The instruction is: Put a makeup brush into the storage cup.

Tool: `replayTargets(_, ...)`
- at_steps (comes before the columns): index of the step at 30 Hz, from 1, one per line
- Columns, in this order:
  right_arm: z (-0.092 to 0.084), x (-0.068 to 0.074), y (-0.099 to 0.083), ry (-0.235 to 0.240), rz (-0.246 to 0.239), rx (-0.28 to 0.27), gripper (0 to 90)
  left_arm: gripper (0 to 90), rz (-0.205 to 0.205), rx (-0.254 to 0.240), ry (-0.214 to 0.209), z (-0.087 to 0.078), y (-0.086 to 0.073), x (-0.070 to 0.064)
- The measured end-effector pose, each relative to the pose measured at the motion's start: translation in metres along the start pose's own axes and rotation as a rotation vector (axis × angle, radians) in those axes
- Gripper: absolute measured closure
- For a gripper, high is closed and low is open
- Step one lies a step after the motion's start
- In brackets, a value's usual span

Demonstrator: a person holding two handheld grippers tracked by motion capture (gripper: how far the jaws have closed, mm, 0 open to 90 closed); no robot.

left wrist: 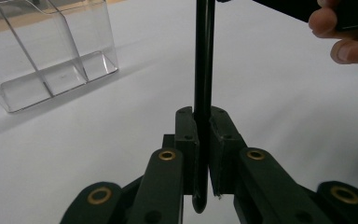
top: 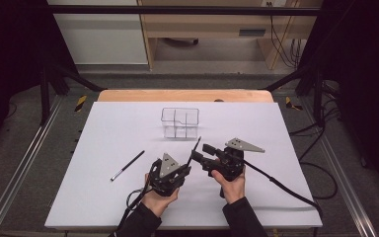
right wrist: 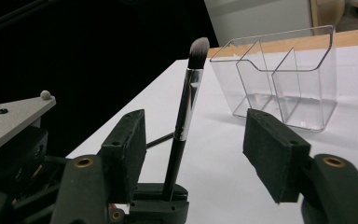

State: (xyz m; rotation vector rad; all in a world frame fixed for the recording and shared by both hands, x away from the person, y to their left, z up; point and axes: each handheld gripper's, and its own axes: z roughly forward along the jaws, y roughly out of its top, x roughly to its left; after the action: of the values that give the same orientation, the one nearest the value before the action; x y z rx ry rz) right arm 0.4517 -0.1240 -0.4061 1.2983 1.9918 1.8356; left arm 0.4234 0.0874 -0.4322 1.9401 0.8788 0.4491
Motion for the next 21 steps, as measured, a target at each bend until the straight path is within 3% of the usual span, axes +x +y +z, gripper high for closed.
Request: replayTargets(21,0.0042,0.0004,-0.0012,0.026,0.082,-0.019,71.0,83.0,-0.027,-0.014,-0.002,0.0049,0.0004,-0.0071)
